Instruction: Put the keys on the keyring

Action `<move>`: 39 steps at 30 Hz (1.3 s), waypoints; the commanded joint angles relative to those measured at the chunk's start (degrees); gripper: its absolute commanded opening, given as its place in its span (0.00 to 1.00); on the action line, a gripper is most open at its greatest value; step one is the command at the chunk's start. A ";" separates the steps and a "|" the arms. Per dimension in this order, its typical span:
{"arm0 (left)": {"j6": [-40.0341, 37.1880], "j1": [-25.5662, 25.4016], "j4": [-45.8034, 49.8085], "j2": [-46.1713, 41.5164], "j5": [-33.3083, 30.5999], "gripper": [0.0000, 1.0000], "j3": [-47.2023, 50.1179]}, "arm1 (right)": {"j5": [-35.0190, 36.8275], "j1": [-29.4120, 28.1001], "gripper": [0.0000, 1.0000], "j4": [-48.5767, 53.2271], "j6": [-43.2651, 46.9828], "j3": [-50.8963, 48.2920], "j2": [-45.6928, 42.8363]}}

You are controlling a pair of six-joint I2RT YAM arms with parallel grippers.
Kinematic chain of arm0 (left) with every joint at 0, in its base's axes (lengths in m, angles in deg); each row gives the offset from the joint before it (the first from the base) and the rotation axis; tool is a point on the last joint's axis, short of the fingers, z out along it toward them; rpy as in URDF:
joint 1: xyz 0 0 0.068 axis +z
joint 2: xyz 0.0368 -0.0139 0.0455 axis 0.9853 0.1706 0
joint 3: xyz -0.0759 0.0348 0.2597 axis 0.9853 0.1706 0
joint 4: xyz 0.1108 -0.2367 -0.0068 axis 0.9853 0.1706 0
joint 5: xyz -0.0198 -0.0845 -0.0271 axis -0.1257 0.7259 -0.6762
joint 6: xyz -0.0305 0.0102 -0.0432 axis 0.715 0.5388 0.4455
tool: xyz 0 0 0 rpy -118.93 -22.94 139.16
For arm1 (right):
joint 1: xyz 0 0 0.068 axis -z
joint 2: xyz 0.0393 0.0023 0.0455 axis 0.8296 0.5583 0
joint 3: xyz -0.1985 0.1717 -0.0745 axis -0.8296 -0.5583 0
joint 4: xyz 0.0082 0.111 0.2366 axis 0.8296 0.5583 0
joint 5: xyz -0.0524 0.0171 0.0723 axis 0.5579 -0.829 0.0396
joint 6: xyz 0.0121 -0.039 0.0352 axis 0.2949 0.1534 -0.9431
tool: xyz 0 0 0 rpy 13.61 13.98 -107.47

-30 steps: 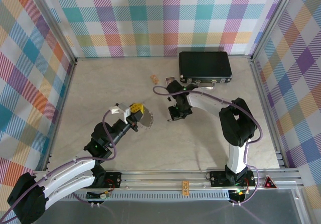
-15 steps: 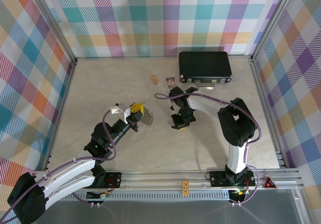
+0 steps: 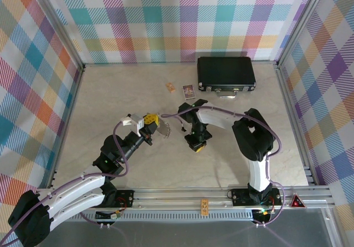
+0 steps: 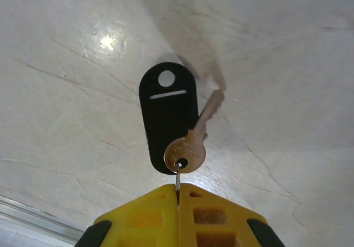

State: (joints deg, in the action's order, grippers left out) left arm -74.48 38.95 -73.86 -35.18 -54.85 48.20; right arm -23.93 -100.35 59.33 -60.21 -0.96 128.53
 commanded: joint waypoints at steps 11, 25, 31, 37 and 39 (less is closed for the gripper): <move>-0.53 -0.50 -1.85 -0.96 0.00 0.00 -0.07 | -0.09 -1.49 0.00 8.57 0.79 1.93 6.29; -0.62 -0.57 -1.66 -1.10 0.02 0.00 -0.07 | 1.81 -1.70 0.26 6.49 -0.45 2.42 0.71; -0.50 -0.58 -1.97 -0.32 0.44 0.00 -0.07 | 2.37 -1.58 0.33 0.32 -2.97 -3.53 -7.79; -0.64 -0.56 -2.30 0.80 0.47 0.00 -0.16 | 6.42 -2.42 0.34 -17.53 -9.63 -18.48 -21.91; -0.63 -0.56 -2.57 1.18 0.65 0.00 -0.16 | 10.17 -4.33 0.35 -26.33 -12.56 -25.30 -28.35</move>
State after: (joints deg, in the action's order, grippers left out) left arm -74.48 38.92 -73.97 -34.10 -54.83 48.20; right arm -18.25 -102.65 45.67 -67.47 -20.50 105.54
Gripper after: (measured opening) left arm 0.047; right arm 0.347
